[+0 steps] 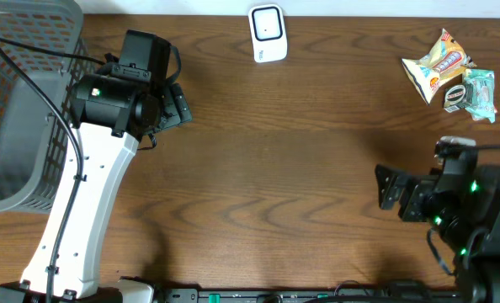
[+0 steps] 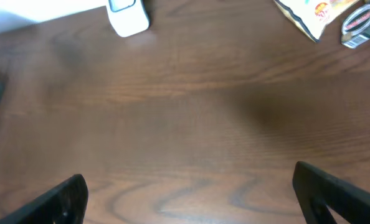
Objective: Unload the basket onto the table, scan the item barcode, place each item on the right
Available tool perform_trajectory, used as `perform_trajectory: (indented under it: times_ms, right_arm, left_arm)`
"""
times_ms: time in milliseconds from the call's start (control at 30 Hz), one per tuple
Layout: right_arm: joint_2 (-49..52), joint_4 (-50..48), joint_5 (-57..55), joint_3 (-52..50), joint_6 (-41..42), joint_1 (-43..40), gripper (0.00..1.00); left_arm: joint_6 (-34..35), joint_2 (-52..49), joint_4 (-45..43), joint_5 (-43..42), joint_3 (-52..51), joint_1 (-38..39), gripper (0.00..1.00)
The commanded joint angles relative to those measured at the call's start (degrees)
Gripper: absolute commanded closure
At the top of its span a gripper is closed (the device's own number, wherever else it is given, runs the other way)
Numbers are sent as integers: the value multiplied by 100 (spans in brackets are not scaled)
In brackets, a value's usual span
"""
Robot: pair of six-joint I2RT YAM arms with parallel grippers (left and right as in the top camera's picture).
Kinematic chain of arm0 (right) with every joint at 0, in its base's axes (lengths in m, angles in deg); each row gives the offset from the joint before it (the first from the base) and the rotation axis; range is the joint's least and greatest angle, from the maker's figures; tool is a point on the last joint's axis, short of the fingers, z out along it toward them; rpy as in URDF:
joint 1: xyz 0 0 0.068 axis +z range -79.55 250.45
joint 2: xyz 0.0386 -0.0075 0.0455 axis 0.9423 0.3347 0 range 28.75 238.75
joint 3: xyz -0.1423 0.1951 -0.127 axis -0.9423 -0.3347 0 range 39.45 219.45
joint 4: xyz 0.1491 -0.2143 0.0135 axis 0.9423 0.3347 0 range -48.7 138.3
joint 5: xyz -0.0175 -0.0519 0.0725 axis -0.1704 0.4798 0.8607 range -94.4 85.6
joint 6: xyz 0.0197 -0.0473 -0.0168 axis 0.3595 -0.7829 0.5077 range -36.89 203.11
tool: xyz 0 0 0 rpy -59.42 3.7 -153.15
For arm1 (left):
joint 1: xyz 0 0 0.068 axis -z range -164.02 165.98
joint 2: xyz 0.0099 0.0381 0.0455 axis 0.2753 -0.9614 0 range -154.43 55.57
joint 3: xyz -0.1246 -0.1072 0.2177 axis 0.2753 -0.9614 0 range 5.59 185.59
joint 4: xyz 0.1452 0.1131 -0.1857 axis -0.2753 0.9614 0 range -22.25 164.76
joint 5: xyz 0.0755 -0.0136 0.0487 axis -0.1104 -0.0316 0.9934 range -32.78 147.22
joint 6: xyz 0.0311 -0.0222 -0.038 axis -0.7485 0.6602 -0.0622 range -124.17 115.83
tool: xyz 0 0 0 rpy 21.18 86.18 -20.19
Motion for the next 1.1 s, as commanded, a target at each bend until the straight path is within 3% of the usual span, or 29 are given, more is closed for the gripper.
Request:
perform_trajectory:
  times_ms: [0, 500, 767, 1067]
  right_arm:
    - [-688, -990, 87, -896, -328, 81, 1]
    - [-3034, -4360, 42, -4146, -367, 83, 1]
    - [-4011, -5141, -479, -5143, -369, 195, 1]
    - [-4052, -5788, -586, -5672, -374, 313, 1]
  left_arm:
    - [-57, -15, 17, 72, 48, -20, 2]
    - [-57, -15, 17, 70, 48, -20, 2]
    - [-57, -15, 17, 70, 48, -20, 2]
    - [-57, -15, 17, 70, 48, -20, 2]
